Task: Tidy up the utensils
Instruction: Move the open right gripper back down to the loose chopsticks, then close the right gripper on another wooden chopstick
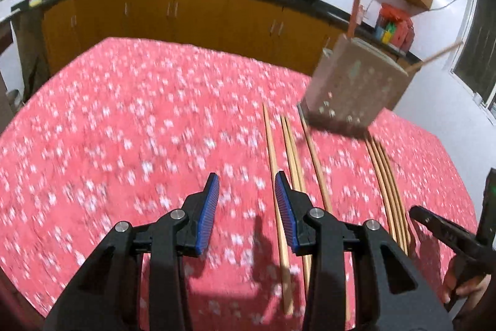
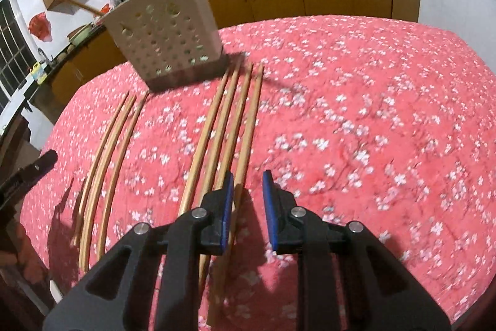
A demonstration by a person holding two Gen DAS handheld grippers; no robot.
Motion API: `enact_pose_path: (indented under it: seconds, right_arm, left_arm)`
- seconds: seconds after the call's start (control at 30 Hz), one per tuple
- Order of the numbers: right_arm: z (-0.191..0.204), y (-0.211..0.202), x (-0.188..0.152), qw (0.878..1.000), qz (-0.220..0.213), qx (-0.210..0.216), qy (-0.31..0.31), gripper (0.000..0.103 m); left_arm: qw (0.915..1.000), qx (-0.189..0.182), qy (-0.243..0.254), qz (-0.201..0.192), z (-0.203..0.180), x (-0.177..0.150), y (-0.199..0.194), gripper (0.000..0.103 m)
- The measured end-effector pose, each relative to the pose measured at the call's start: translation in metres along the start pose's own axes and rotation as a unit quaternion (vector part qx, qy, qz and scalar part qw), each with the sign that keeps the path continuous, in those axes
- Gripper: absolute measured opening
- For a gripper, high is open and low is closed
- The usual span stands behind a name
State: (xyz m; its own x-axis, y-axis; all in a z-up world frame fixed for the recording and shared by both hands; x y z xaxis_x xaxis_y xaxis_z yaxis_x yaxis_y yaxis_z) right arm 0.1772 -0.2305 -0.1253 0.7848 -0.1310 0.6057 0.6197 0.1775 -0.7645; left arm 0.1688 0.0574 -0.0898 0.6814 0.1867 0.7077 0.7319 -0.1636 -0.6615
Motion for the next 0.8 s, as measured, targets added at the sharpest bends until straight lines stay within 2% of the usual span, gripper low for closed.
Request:
enact_pose_path:
  seconds: [0.2,0.27,0.3,0.47,0.6,0.8]
  right_arm:
    - [0.005,0.005,-0.008,1.0,0.004,-0.009,-0.015,0.02]
    - [0.006,0.005,-0.009,0.999,-0.001,-0.023,-0.029,0.015]
    - [0.007,0.006,-0.009,0.999,-0.002,-0.033,-0.036,0.009]
    - [-0.013,0.007,-0.001,0.998,-0.009,-0.064,-0.011,0.008]
    - [-0.019,0.006,-0.001,0.998,-0.009,-0.063,-0.008,0.008]
    - [-0.017,0.007,-0.001,0.998,-0.01,-0.064,-0.013,0.008]
  left_arm:
    - [0.9998,-0.017,0.004,0.013,-0.009,-0.014,0.002,0.039]
    - [0.9996,-0.019,0.011,0.019,-0.013,-0.018,0.004,0.038]
    - [0.9995,-0.02,0.013,0.022,-0.015,-0.021,0.006,0.038]
    - [0.9985,-0.028,0.027,0.038,-0.024,-0.03,0.012,0.03]
    - [0.9973,-0.026,0.043,0.053,-0.031,-0.037,0.02,0.022]
    - [0.995,0.006,0.074,0.066,-0.036,-0.042,0.033,0.011]
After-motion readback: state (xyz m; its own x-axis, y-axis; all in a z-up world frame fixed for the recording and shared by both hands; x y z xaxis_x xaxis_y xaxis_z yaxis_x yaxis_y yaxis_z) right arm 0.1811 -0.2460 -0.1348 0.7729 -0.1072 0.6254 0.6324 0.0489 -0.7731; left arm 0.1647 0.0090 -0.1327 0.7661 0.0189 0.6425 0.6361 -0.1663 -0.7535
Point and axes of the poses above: each gripper's, at about its wrist camera, not at the fingertips, and y roughly the way its jaws point, z to its left, x to its top, the point moved 5 cm from there along y, roughly the way its jaws point, and after that the axes turned 1 degree about -y, right-handed, at the moved point
